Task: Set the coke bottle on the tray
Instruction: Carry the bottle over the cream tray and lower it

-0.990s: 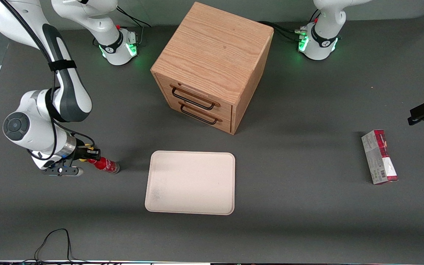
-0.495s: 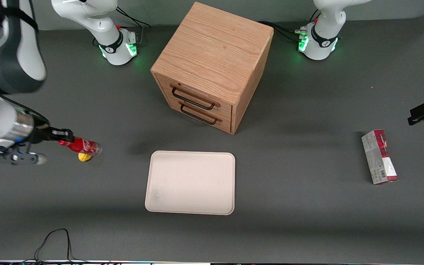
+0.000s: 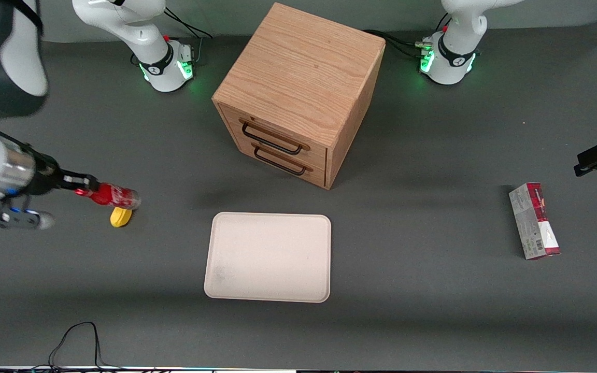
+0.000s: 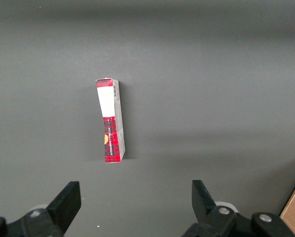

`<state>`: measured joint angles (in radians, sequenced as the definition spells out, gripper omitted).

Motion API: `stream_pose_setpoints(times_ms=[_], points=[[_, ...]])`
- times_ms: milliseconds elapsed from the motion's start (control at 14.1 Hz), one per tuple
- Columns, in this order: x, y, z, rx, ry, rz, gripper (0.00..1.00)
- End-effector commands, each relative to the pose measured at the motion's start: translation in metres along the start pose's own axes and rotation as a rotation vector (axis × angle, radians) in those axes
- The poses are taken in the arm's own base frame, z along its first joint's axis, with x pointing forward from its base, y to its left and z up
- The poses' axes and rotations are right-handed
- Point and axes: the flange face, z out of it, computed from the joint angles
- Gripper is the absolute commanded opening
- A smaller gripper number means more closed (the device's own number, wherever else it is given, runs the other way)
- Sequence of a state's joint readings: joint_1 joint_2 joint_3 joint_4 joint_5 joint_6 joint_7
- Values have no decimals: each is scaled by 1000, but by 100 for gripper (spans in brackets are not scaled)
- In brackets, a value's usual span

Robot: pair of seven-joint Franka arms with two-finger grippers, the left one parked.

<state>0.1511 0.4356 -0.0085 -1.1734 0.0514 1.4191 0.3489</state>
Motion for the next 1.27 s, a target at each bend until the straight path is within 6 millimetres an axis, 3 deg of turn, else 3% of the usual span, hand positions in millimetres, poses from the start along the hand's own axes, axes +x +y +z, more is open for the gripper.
stream_pose_setpoints(times_ms=[0,71,354,1131,1202], points=[[59,-88,65,30,29,118,0],[67,-107,83,42,72,136,0],[92,-143,133,81,166,213,0],[100,-169,177,69,208,226,0],[100,-169,177,70,210,226,8]])
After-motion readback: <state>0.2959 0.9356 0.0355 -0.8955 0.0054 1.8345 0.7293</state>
